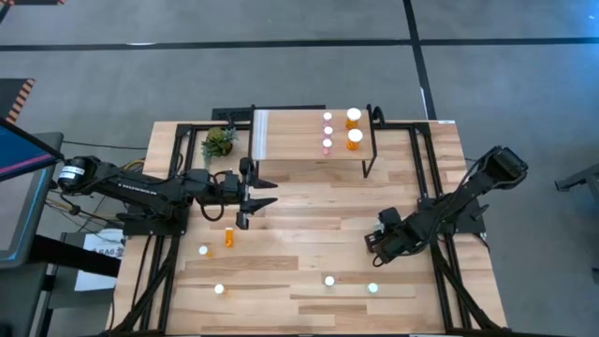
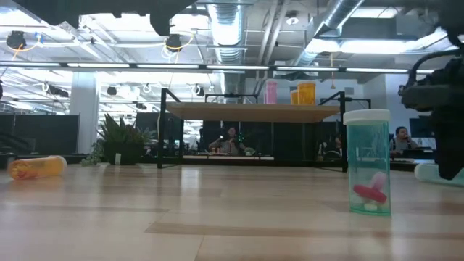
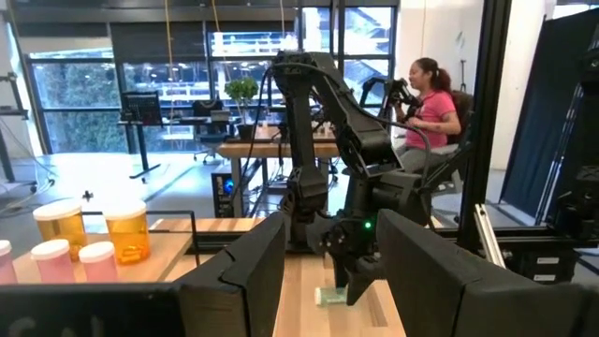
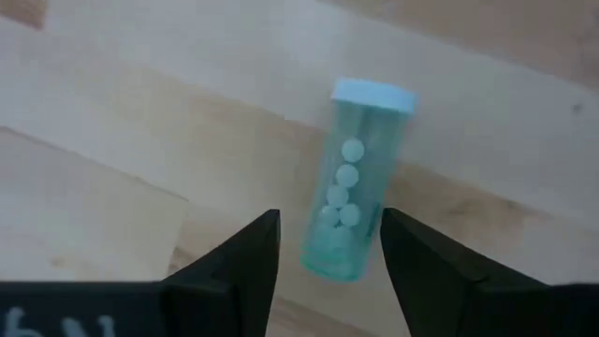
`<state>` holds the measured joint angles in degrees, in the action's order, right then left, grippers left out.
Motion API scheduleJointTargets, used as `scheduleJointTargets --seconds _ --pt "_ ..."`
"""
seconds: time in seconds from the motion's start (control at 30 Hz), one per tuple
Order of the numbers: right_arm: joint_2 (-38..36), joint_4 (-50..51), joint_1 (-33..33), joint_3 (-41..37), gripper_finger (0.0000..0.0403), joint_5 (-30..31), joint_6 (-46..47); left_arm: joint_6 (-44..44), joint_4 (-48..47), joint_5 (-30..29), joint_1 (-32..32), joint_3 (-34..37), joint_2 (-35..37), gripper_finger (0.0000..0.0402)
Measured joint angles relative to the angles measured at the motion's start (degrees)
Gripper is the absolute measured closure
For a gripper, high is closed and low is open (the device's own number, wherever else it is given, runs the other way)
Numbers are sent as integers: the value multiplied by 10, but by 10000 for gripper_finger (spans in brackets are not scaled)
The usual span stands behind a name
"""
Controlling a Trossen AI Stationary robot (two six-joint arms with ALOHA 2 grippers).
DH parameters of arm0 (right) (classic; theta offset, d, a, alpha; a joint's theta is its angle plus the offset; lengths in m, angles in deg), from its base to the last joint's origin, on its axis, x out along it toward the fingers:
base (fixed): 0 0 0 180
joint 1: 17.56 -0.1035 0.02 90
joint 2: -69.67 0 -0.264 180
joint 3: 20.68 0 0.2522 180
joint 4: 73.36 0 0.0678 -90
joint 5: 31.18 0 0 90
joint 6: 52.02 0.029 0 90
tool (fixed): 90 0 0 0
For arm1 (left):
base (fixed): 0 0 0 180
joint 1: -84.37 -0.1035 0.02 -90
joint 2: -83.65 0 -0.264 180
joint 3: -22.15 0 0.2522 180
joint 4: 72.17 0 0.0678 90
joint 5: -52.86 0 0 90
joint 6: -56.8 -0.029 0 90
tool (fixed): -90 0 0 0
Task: Pick and place medicine bottles onto shelf by color
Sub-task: Put the top green pill bottle on the shelf
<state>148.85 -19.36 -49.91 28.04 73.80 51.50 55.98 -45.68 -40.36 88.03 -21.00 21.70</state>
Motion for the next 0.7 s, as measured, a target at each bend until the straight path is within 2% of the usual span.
scheduleJointTargets --seconds 0.43,0.7 --pt "52 -13 2 4 200 -6 -16 0 1 0 0 0 0 242" --pt "38 -11 -16 9 246 3 -11 0 2 -1 0 0 0 242"
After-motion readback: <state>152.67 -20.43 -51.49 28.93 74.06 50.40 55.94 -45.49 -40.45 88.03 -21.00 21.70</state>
